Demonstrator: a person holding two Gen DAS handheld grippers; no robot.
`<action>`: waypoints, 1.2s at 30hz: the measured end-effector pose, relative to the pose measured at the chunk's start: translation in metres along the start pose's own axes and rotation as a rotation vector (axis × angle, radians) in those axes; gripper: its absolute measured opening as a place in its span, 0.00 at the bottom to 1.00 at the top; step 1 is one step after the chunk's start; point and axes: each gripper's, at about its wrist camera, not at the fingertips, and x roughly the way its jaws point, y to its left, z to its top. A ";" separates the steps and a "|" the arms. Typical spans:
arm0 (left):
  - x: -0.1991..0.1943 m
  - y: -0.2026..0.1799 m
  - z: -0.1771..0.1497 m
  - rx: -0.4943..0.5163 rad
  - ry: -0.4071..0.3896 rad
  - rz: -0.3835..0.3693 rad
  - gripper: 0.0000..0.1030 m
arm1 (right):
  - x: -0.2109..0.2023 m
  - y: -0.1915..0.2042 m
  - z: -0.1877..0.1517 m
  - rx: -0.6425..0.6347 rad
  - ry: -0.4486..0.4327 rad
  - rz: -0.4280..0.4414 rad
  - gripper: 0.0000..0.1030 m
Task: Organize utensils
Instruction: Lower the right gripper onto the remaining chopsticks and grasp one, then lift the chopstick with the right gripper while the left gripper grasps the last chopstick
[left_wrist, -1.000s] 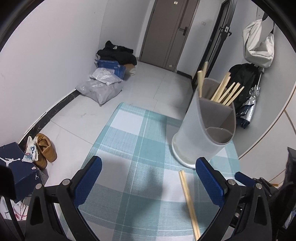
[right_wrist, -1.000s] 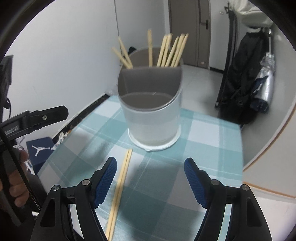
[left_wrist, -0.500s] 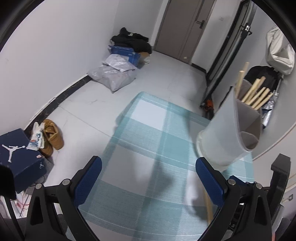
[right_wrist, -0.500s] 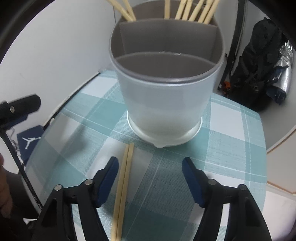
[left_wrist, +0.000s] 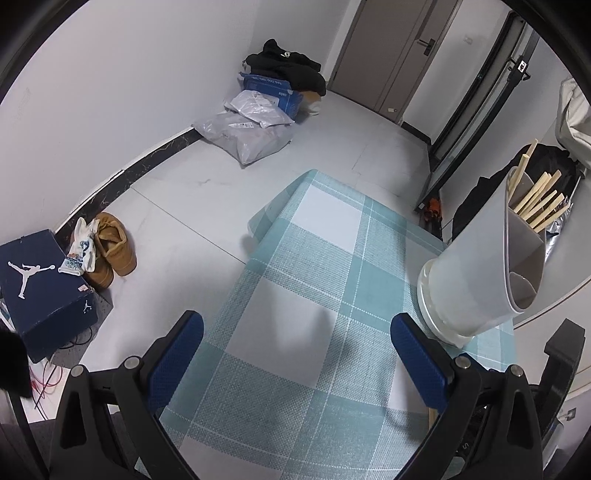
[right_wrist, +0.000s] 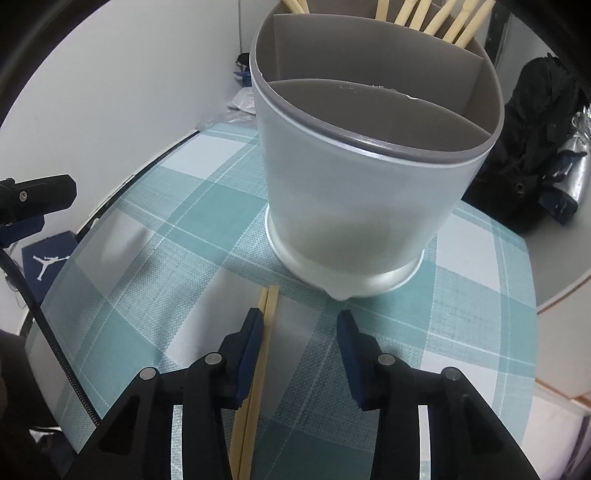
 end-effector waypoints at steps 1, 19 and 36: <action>-0.001 0.000 0.000 0.001 -0.003 0.000 0.97 | 0.000 0.000 0.000 -0.005 0.004 -0.007 0.37; 0.002 0.008 0.000 0.015 -0.024 0.027 0.97 | 0.008 0.014 0.008 -0.070 0.022 0.036 0.22; 0.028 -0.046 -0.020 0.120 0.154 -0.105 0.95 | -0.052 -0.068 -0.013 0.260 -0.063 0.276 0.05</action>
